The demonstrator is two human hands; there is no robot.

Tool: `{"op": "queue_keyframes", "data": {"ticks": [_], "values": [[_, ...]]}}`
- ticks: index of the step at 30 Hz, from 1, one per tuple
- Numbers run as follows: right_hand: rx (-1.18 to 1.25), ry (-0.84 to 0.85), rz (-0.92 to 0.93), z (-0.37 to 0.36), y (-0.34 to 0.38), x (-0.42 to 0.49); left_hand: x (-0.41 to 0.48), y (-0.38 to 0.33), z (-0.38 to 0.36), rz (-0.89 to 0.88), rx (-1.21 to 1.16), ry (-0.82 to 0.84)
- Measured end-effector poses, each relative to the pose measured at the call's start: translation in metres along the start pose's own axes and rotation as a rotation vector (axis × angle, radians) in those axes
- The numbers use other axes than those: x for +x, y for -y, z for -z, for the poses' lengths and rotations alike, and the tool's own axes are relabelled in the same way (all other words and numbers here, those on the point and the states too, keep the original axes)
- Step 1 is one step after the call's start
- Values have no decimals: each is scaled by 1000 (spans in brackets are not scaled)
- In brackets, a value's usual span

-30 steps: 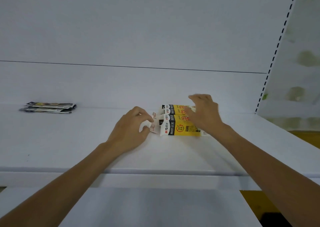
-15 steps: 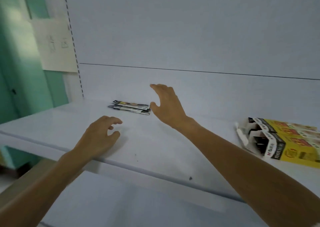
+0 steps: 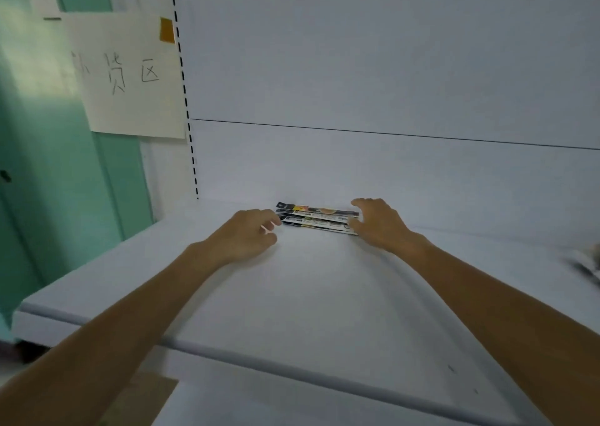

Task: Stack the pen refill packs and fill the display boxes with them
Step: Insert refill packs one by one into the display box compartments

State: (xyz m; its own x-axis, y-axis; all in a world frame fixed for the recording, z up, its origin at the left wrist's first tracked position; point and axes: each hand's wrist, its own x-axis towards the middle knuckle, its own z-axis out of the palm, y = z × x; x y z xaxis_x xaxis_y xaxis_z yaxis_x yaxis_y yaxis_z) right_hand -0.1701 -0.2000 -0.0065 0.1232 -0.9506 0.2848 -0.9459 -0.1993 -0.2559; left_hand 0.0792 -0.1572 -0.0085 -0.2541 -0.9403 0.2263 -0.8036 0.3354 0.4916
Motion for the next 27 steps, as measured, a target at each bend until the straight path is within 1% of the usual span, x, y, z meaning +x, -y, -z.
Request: {"op": "queue_keyframes", "data": {"ticks": [2, 5, 6, 8, 10, 11, 13, 14, 16, 18, 19, 20, 21, 22, 23, 25, 27], "values": [[-17, 29, -24, -10, 2, 8, 8, 8, -1, -12, 48, 36], [-30, 87, -45, -22, 7, 14, 12, 21, -8, -19, 59, 18], [-47, 72, -42, -27, 7, 15, 12, 25, -10, -37, 64, 14], [-114, -14, -16, -31, 11, 14, 13, 31, -13, -63, 30, -15], [-192, -77, 57, -32, 16, 13, 14, 33, -15, -91, -3, -40], [-199, -93, 88, -32, 18, 13, 16, 33, -16, -105, 4, -36], [-131, -114, 88, -30, 22, 13, 17, 33, -18, -108, 22, -31], [-89, -140, 80, -29, 22, 12, 18, 33, -20, -108, 29, -55], [-22, -195, 100, -27, 22, 6, 19, 31, -19, -133, 55, -188], [9, -157, 189, -24, 24, -6, 20, 28, -15, -168, 96, -350], [18, -96, 225, -22, 27, -13, 21, 28, -14, -181, 115, -365], [35, -24, 238, -21, 29, -19, 21, 29, -14, -184, 131, -320], [73, 40, 227, -19, 31, -25, 21, 30, -16, -176, 147, -241], [134, 73, 203, -18, 33, -29, 21, 31, -17, -163, 168, -156], [201, 68, 174, -16, 34, -32, 21, 32, -18, -150, 182, -82], [285, -38, 98, -13, 31, -32, 20, 32, -18, -157, 147, -30], [236, -161, 35, -13, 23, -27, 19, 30, -16, -197, 98, -66]]}}
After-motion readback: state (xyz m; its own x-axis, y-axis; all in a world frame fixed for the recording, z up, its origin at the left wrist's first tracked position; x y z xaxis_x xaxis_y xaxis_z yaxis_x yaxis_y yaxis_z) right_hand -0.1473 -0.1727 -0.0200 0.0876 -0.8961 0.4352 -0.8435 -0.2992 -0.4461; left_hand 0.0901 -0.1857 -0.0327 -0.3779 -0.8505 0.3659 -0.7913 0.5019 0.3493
